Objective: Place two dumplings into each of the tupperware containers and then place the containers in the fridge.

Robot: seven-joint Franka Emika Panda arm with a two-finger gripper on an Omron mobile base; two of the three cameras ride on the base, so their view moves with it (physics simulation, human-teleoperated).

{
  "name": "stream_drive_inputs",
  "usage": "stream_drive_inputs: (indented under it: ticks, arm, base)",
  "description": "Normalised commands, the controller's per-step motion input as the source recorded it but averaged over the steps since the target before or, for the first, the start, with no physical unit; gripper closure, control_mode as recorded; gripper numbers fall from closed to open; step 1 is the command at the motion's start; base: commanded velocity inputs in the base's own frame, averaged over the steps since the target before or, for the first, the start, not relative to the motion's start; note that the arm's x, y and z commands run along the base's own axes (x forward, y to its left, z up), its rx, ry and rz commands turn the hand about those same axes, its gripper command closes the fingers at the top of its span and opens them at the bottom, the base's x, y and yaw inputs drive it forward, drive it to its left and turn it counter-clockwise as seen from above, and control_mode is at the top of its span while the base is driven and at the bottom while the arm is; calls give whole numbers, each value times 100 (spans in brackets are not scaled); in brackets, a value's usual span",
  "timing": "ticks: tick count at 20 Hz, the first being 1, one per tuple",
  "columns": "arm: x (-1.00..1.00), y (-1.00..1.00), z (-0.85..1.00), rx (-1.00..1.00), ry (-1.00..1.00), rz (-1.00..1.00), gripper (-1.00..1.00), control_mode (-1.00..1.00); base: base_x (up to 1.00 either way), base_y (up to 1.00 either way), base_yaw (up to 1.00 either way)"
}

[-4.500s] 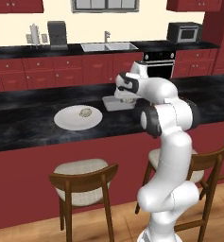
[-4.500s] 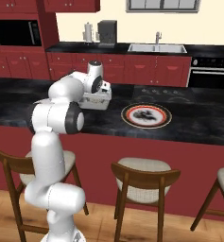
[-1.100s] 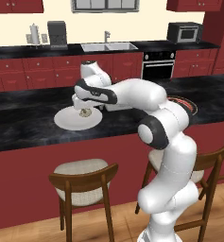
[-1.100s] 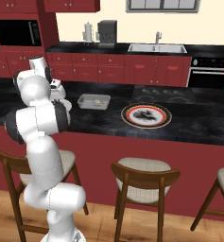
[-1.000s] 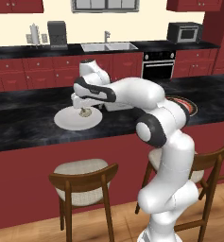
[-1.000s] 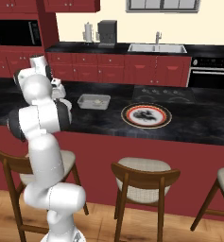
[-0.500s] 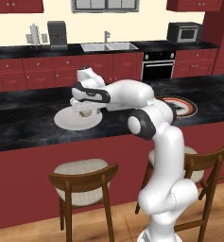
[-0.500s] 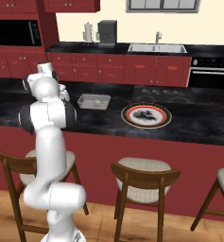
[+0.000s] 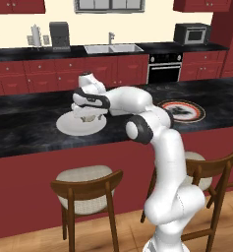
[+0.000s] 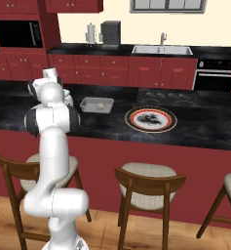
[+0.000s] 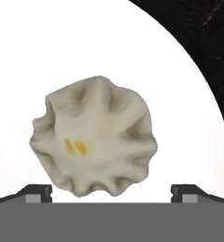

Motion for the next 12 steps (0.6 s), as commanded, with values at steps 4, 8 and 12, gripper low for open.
stream_drive_inputs:
  ticks: [4,8,12]
  arm:
    - [45,22,-1,0,0,-3,-100,-100]
    - [36,19,-1,0,0,-2,-100,-100]
    - [18,16,-16,0,0,0,100,-100]
  base:
    - [0,0,0]
    - [0,0,0]
    - [0,0,0]
